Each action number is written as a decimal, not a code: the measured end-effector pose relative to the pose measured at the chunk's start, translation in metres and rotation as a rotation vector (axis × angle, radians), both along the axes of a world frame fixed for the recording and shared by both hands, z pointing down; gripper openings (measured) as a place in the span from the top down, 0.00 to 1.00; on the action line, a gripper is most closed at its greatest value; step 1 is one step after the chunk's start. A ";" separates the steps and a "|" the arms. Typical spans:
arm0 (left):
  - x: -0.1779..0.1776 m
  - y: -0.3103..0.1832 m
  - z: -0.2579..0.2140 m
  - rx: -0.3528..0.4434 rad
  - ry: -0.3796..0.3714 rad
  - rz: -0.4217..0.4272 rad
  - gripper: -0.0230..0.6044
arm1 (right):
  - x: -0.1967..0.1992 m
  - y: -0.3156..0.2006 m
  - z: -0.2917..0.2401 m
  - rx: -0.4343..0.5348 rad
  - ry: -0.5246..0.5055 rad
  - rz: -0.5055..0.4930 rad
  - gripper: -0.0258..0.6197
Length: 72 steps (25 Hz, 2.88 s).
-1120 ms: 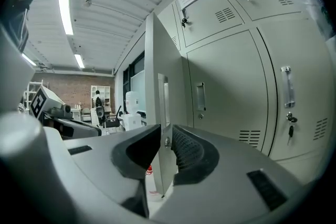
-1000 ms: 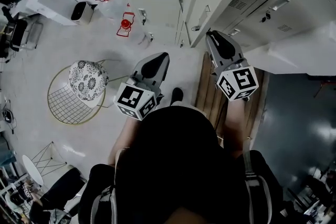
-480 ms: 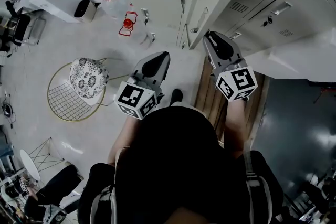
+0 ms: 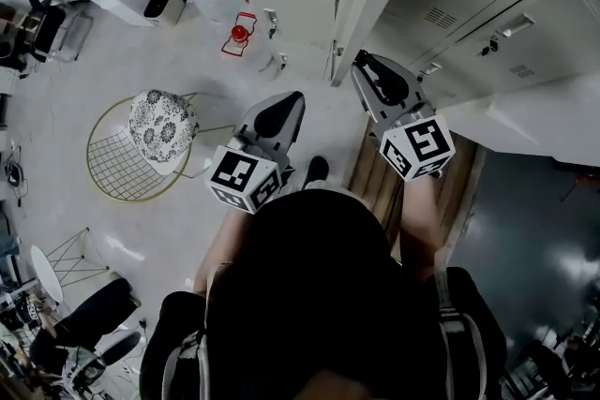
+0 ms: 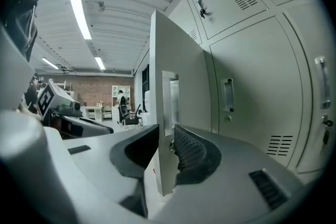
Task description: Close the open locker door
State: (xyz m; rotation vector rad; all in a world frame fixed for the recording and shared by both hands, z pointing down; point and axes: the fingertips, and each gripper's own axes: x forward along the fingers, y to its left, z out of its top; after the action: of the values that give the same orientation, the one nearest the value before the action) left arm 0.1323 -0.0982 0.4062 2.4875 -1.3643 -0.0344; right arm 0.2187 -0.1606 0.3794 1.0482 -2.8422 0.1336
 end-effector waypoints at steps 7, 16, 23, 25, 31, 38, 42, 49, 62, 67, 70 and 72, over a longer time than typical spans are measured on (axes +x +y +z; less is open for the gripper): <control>-0.019 0.000 0.002 -0.007 0.005 -0.058 0.93 | -0.026 -0.002 0.000 0.007 0.014 -0.076 0.81; -0.039 -0.009 0.006 -0.014 0.022 -0.081 0.93 | -0.064 -0.007 -0.003 0.023 0.034 -0.143 0.81; -0.065 -0.023 0.003 -0.004 0.027 -0.090 0.93 | -0.095 -0.015 -0.004 0.026 0.044 -0.173 0.81; -0.074 -0.027 0.002 -0.006 0.030 -0.088 0.93 | -0.106 -0.017 -0.004 0.028 0.051 -0.177 0.81; -0.098 -0.046 -0.003 0.005 0.026 -0.059 0.93 | -0.136 -0.028 -0.007 0.035 0.067 -0.185 0.81; -0.129 -0.072 -0.010 0.019 0.030 -0.022 0.93 | -0.168 -0.046 -0.010 0.038 0.069 -0.157 0.81; -0.152 -0.085 -0.012 0.024 0.044 0.001 0.93 | -0.189 -0.056 -0.013 0.034 0.081 -0.127 0.81; -0.196 -0.109 -0.009 0.026 0.074 0.032 0.93 | -0.216 -0.083 -0.012 0.030 0.090 -0.037 0.81; -0.261 -0.143 -0.001 0.018 0.083 0.098 0.93 | -0.247 -0.135 -0.012 0.044 0.078 0.172 0.83; -0.272 -0.152 -0.003 0.021 0.089 0.118 0.93 | -0.253 -0.158 -0.011 0.031 0.059 0.224 0.87; -0.274 -0.156 -0.004 0.023 0.091 0.129 0.93 | -0.258 -0.172 -0.010 0.024 0.056 0.252 0.88; -0.273 -0.159 -0.003 0.024 0.091 0.134 0.93 | -0.260 -0.181 -0.009 0.022 0.056 0.269 0.88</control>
State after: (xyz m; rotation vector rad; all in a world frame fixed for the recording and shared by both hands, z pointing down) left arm -0.1408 -0.2568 0.4032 2.5575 -1.1654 -0.1334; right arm -0.0414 -0.3413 0.3699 1.4111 -2.6461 0.0926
